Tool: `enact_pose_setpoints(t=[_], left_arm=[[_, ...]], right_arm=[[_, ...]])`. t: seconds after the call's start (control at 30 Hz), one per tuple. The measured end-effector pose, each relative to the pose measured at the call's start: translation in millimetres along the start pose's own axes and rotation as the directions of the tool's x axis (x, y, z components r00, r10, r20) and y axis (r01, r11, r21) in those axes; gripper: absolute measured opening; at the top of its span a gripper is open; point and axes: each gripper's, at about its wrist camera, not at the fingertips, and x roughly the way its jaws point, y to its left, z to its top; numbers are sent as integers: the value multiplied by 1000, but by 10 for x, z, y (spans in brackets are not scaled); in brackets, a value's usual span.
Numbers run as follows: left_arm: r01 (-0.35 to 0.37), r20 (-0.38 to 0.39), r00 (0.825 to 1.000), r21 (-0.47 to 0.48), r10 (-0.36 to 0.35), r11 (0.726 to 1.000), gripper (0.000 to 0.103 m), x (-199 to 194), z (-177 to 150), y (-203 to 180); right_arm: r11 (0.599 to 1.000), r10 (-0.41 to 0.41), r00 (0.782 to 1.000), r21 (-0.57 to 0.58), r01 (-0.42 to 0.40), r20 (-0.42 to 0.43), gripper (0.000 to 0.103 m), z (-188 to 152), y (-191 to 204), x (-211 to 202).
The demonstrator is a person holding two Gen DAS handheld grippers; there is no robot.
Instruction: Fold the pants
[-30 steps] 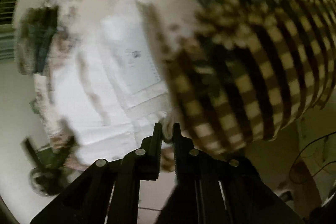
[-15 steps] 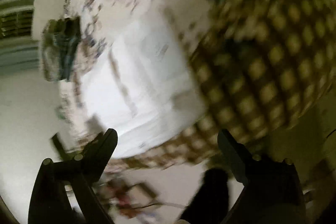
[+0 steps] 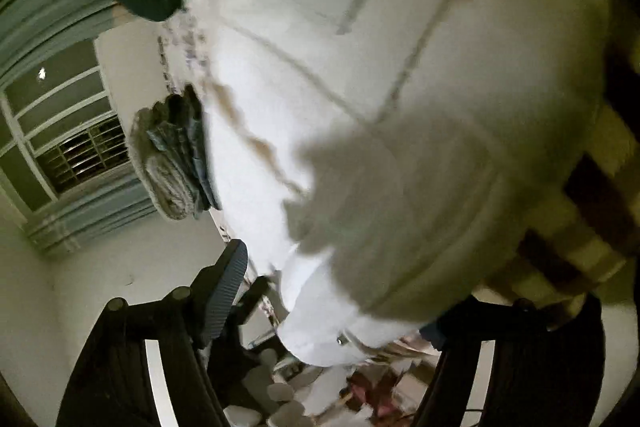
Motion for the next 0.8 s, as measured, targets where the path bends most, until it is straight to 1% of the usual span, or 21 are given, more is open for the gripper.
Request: enact_pose_setpoints(t=[0.03, 0.07, 0.1, 0.13, 0.17, 0.2, 0.23, 0.27, 0.3, 0.33, 0.4, 0.47, 0.5, 0.53, 0.57, 0.6, 0.63, 0.67, 0.7, 0.77, 0.8], left_arm=[[10, -8, 1000, 2, -10, 1000, 103, 31, 17, 13], [22, -18, 1000, 6, -22, 1000, 103, 71, 36, 29], [31, -30, 999, 6, -31, 999, 103, 117, 56, 45], [43, -43, 998, 6, -43, 999, 103, 164, 77, 54], [55, -50, 997, 7, -55, 998, 103, 181, 82, 61], [71, -55, 996, 9, -71, 997, 103, 204, 98, 67], [85, -59, 995, 12, -84, 996, 103, 220, 117, 69], [96, -62, 994, 15, -95, 995, 103, 230, 130, 72], [109, -64, 992, 19, -107, 994, 103, 240, 150, 74], [121, -67, 991, 23, -119, 992, 103, 255, 171, 71], [139, -73, 988, 24, -137, 990, 103, 279, 205, 69], [160, -66, 985, 25, -158, 987, 101, 295, 246, 51], [176, -58, 983, 35, -174, 984, 101, 296, 267, 27], [189, -45, 981, 49, -187, 981, 91, 273, 280, 4], [218, -32, 976, 64, -216, 974, 49, 239, 291, -26], [241, -40, 970, 86, -238, 967, 43, 209, 300, -80], [233, -43, 972, 102, -230, 967, 36, 179, 301, -113], [243, -45, 970, 120, -240, 963, 29, 139, 299, -148], [245, -39, 969, 129, -242, 961, 27, 90, 292, -160], [257, -40, 966, 129, -254, 958, 21, -2, 300, -182], [260, -35, 966, 128, -258, 957, 20, -42, 314, -199]], right_arm=[[999, -35, 999, -26, 35, -1, 78, -2, 44, 27], [997, -69, 998, -26, 68, -4, 78, 10, 26, 54], [992, -125, 992, 1, 125, -26, 77, 30, -78, 147], [992, -122, 992, 20, 123, -31, 77, 51, -150, 175], [994, -100, 995, 35, 101, -21, 78, 69, -215, 187], [995, -86, 996, 48, 86, -16, 81, 89, -237, 182], [996, -57, 998, 71, 57, -4, 89, 92, -232, 197], [996, -32, 999, 85, 31, 10, 90, 88, -218, 204], [996, 4, 1000, 92, -6, 29, 90, 77, -178, 213], [996, 21, 999, 84, -24, 39, 90, 77, -141, 221], [998, 24, 998, 49, -27, 57, 90, 84, -105, 237], [999, 23, 997, 37, -26, 69, 90, 77, -164, 242], [999, 26, 997, 32, -28, 78, 88, 67, -173, 215], [999, 21, 996, 29, -23, 84, 85, 47, -164, 224], [1000, -4, 996, 20, 2, 89, 70, 19, -136, 204], [999, -41, 995, 7, 41, 93, 52, 0, -121, 168], [997, -76, 993, -12, 77, 96, 48, -29, -109, 137], [996, -83, 992, -26, 86, 99, 44, -52, -91, 85], [995, -85, 991, -34, 89, 101, 41, -75, -64, 55], [994, -90, 990, -49, 96, 110, 39, -98, 7, -13], [993, -95, 989, -59, 102, 115, 37, -71, 80, -3]])
